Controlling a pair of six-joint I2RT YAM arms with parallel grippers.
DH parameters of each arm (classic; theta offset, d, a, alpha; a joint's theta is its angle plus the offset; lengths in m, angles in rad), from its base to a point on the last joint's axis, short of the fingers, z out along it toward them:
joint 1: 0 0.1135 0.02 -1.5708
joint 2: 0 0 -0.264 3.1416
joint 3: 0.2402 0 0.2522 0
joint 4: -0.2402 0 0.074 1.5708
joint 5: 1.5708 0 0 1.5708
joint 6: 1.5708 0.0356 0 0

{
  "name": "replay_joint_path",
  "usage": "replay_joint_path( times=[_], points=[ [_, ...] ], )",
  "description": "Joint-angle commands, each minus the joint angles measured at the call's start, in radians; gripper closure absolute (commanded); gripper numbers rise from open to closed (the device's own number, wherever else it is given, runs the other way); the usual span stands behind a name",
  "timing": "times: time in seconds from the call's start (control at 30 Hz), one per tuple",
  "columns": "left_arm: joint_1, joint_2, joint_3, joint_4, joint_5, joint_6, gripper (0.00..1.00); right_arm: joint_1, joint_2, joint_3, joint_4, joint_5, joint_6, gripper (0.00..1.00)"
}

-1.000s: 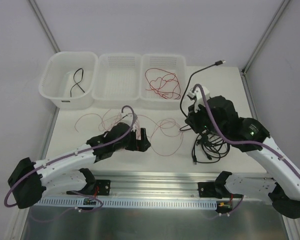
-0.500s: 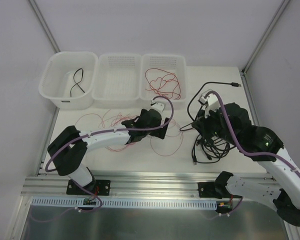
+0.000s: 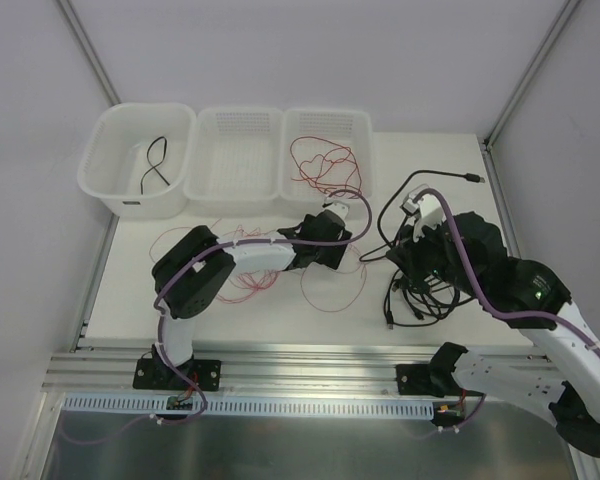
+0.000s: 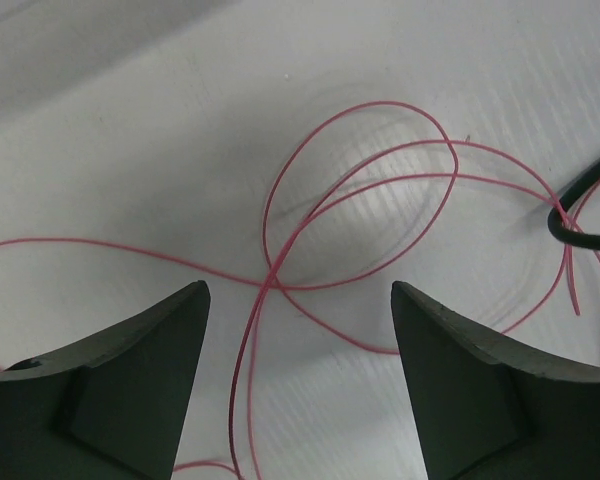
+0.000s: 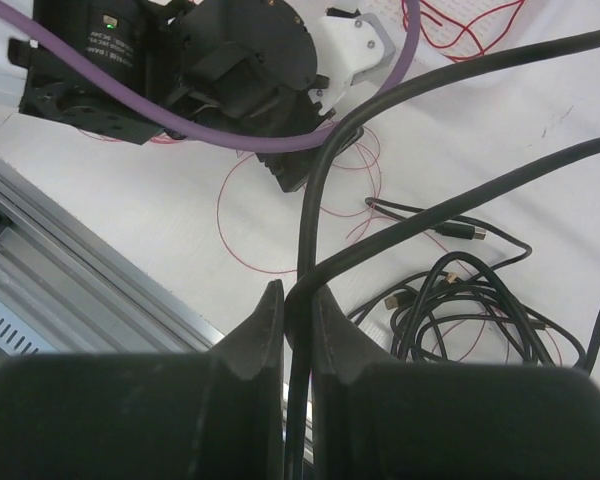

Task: Untangle the cables

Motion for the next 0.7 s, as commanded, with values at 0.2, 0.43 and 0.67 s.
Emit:
replay_joint_path(
  times=[0.2,0.43,0.67],
  points=[
    [0.003,0.112,0.076,0.008,0.006,-0.055,0.46,-0.002,-0.033,-0.009,0.017,-0.007,0.008,0.99],
    [0.003,0.057,-0.031,0.004,-0.064,-0.083,1.0,-0.005,-0.046,-0.007,0.005,0.029,-0.001,0.99],
    [0.067,-0.282,-0.192,-0.08,-0.212,-0.065,1.0,-0.013,-0.062,-0.035,-0.04,0.19,0.005,0.99]
  ],
)
